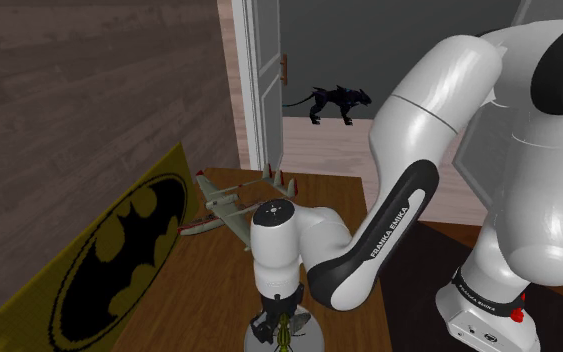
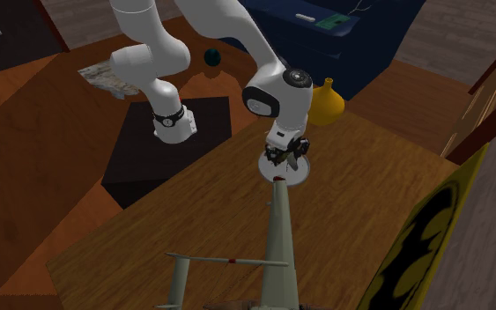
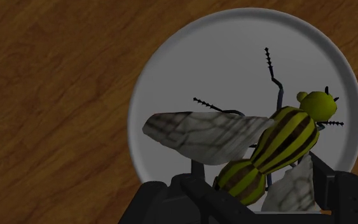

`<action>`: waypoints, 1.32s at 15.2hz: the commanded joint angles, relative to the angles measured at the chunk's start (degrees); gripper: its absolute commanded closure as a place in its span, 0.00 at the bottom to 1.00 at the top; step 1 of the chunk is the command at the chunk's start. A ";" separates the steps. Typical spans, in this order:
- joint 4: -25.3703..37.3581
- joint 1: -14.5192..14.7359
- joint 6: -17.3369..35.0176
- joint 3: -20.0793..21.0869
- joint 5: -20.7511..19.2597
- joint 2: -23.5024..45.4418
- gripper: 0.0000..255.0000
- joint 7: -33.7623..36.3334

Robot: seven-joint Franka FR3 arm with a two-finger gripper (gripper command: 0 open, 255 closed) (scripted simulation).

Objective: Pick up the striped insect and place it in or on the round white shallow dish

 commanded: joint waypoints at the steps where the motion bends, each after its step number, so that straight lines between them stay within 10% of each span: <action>1: -0.01 0.01 0.04 -0.01 -0.03 0.02 1.00 0.02; 3: -0.01 0.01 0.04 -0.01 -0.03 0.02 1.00 0.02; 4: -0.01 0.01 0.04 -0.01 -0.03 0.02 0.00 0.02; 20: 0.89 -2.63 -6.87 2.81 7.09 -7.32 0.00 -5.05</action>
